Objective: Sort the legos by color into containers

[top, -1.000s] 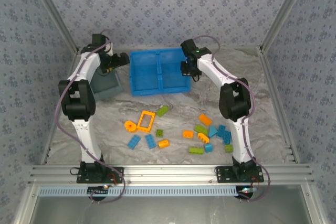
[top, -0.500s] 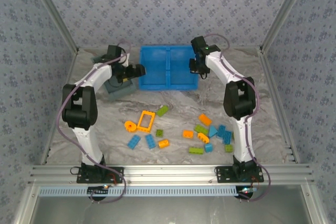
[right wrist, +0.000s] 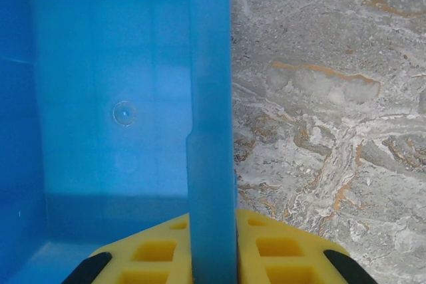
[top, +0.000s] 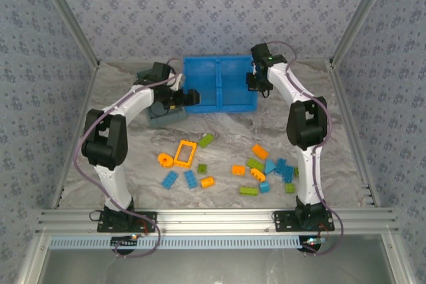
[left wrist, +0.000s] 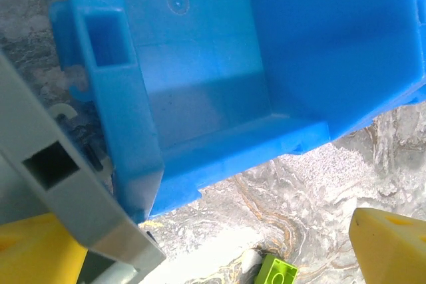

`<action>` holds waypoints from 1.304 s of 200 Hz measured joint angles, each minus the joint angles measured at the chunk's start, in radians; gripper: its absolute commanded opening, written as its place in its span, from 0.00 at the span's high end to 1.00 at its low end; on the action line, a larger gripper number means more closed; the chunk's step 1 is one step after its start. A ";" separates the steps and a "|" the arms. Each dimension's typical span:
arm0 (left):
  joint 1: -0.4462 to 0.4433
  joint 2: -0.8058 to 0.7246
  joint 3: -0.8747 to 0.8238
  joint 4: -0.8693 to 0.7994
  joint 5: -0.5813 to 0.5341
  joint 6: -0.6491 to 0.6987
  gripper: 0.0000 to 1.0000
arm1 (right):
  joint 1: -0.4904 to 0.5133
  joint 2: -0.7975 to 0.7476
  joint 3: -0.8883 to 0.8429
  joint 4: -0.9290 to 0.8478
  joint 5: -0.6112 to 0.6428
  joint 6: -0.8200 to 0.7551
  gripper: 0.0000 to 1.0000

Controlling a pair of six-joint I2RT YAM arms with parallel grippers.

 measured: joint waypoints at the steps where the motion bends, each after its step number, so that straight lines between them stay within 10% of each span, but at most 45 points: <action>1: 0.000 -0.001 0.000 0.000 -0.002 0.000 0.01 | 0.000 0.000 0.000 0.000 0.000 -0.001 0.86; 139: 0.077 0.122 0.365 -0.142 -0.182 0.008 0.01 | -0.005 -0.008 -0.008 -0.018 -0.010 -0.106 0.92; 261: -0.013 0.314 0.570 -0.212 -0.127 0.002 0.01 | -0.032 -0.039 -0.054 -0.021 -0.016 -0.129 0.94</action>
